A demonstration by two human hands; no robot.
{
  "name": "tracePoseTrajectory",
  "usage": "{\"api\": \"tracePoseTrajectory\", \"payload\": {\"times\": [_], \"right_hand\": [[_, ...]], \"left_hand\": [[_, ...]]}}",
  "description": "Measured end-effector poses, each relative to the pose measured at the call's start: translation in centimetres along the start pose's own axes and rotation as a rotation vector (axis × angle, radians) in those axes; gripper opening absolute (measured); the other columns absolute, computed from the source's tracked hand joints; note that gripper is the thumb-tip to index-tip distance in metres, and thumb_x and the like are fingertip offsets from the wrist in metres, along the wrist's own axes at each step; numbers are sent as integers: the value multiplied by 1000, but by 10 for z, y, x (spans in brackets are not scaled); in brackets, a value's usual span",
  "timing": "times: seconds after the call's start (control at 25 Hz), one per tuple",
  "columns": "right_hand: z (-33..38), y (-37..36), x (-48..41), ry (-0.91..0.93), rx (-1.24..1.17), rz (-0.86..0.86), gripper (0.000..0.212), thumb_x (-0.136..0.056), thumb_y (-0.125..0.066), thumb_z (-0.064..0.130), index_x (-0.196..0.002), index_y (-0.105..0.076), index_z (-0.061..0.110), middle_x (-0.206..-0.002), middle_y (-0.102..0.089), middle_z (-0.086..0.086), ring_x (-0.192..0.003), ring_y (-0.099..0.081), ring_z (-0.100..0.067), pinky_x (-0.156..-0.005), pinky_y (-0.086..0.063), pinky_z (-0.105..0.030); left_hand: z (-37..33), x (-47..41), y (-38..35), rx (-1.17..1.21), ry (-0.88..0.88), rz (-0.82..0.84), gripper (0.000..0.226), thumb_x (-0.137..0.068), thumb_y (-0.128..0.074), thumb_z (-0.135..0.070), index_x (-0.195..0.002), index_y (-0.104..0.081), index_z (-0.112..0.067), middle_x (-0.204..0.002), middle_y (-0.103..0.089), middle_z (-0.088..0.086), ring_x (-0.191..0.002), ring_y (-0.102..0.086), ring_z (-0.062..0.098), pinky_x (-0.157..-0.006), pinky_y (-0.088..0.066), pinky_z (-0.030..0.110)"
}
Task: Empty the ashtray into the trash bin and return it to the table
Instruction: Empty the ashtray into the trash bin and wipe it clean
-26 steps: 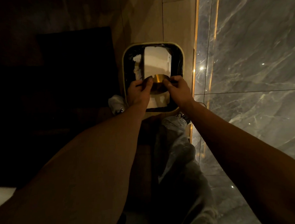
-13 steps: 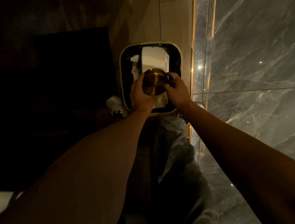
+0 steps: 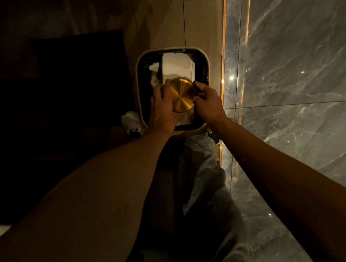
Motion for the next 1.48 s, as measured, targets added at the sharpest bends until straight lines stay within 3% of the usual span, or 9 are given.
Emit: {"api": "tracePoseTrajectory", "payload": {"times": [0.28,0.48,0.6,0.76,0.84,0.96,1.12,1.36,1.48], "right_hand": [[13,5,6,21,15,100,38,-93,-47,3,-130,-55,12,-106,-58,-2,-103,-58,-19,-96,-47,-35],[10,1,6,129,148,206,33,-95,-49,15,-128,-55,16,-110,-64,-7,-105,-61,-20,-91,-46,-30],[9,3,11,312,395,185,43,-98,-44,28,-139,-44,16,-129,-54,-13,-115,-55,-25,-99,-46,-34],[24,-1,30,763,838,184,54,-103,-30,33,-147,-30,2,-153,-34,-22,-141,-34,-34,-116,-29,-38],[26,-4,31,841,971,242,58,-103,-23,37,-150,-23,2,-157,-26,-21,-147,-21,-33,-120,-17,-39],[36,-3,31,925,1052,219,59,-104,-22,37,-151,-20,3,-159,-21,-20,-149,-15,-31,-121,-11,-39],[29,-8,31,965,1128,229,59,-104,-21,37,-151,-19,2,-159,-22,-20,-149,-16,-32,-121,-13,-40],[27,-14,35,1015,1158,192,58,-105,-21,36,-151,-19,1,-158,-24,-20,-148,-13,-30,-121,-18,-42],[22,-18,34,969,1121,242,60,-104,-20,39,-151,-20,2,-158,-23,-20,-148,-16,-32,-120,-24,-46]], "left_hand": [[-6,-6,4,-276,-62,8,106,-70,-80,-40,-153,-15,-24,-155,-26,7,-132,-37,36,-94,-46,47],[-9,-4,0,-177,-111,62,104,-69,-83,-29,-151,-21,-12,-158,-21,10,-144,-27,31,-107,-40,45],[-7,-4,2,-111,-110,92,107,-68,-85,-28,-152,-19,-10,-159,-22,10,-145,-27,29,-113,-35,45],[-7,-4,5,-54,-114,113,110,-64,-87,-34,-151,-23,-12,-157,-29,9,-142,-34,29,-110,-38,44],[-9,-3,7,-70,-123,125,112,-63,-87,-36,-152,-22,-13,-156,-31,8,-140,-36,28,-110,-38,43],[-9,-5,12,-90,-150,133,114,-62,-87,-40,-152,-21,-15,-154,-31,8,-139,-36,28,-109,-39,43],[-14,-8,17,-22,-163,134,109,-57,-88,-42,-146,-33,-13,-148,-40,8,-134,-43,25,-107,-41,38],[-10,-8,17,5,-155,139,102,-52,-87,-49,-137,-42,-16,-138,-54,4,-125,-53,24,-101,-48,45],[-14,-7,17,-34,-139,146,100,-56,-89,-43,-138,-40,-15,-141,-50,6,-127,-50,26,-103,-45,41]]}}
Point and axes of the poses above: each hand's wrist, its own x-axis away from the middle knuckle, its own y-axis out of the back of the hand, z = x × y, the point moved 8 cm from there along -x, towards the middle knuckle
